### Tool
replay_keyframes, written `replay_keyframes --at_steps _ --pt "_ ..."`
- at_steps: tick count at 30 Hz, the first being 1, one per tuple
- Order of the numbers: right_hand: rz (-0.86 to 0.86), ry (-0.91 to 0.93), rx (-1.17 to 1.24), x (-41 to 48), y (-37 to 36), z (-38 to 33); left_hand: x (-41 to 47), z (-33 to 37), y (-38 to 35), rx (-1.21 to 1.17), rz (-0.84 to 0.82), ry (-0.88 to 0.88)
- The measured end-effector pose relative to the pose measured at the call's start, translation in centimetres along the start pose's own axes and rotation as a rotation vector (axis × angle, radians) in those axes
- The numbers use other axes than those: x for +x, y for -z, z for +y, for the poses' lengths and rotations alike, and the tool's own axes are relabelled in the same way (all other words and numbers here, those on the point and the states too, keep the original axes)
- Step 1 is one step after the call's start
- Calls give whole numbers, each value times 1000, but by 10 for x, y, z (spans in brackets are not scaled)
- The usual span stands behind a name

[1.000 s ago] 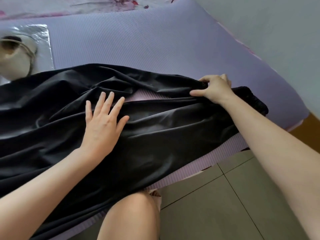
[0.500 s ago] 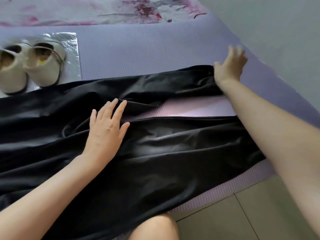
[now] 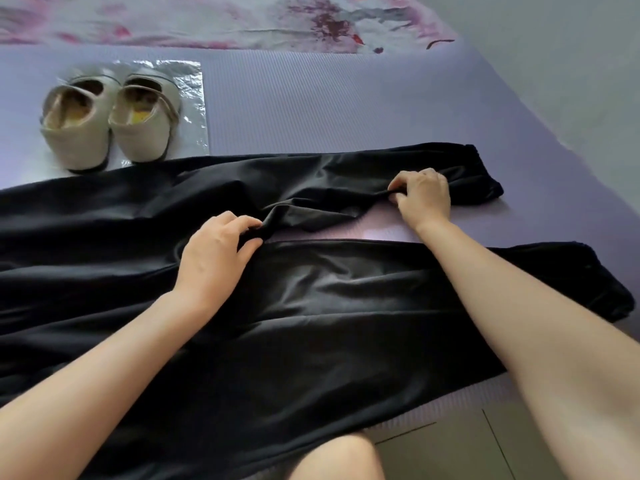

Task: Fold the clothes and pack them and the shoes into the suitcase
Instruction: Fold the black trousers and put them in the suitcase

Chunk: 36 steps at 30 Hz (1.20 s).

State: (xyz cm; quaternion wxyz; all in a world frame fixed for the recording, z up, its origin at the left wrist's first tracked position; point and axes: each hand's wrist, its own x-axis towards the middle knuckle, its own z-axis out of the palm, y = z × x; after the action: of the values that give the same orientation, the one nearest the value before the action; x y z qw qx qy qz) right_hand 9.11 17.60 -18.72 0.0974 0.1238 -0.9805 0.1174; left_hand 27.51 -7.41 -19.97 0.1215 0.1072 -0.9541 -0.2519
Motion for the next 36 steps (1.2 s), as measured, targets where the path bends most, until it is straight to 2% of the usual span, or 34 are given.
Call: replay_keyframes --at_steps 4,8,10,12,14,16,17,19,21,27,29,31,33,36 --pt "62 -61 -2 33 8 3 6 -5 1 -145 3 -25" --pt "-24 -121 -168 49 10 8 6 -7 -1 -212 -162 -74" --pt "6 -192 -108 45 8 14 9 -2 -3 -221 -167 -58" --pt "90 -317 26 34 11 27 15 7 -8 -197 -150 -93" --pt "130 -536 111 23 16 52 21 18 -15 -128 -150 -144" --pt "81 -803 175 11 20 83 27 28 -22 -90 -135 -178" --pt "33 -874 193 6 20 97 30 33 -26 -77 -130 -190" --pt "-43 -881 231 -1 20 113 36 44 -32 -54 -131 -188" --pt "-28 -852 251 2 17 117 41 49 -36 -54 -103 -159" --pt "104 -1005 343 25 11 109 36 50 -42 -123 -4 -219" --pt "263 -1015 455 33 14 115 34 48 -41 -170 -8 -253" --pt "429 -969 566 40 29 120 31 47 -39 -237 -57 -309" --pt "525 -929 654 47 47 126 27 47 -35 -293 -154 -363" --pt "459 -986 641 49 58 132 20 49 -30 -290 -302 -339"
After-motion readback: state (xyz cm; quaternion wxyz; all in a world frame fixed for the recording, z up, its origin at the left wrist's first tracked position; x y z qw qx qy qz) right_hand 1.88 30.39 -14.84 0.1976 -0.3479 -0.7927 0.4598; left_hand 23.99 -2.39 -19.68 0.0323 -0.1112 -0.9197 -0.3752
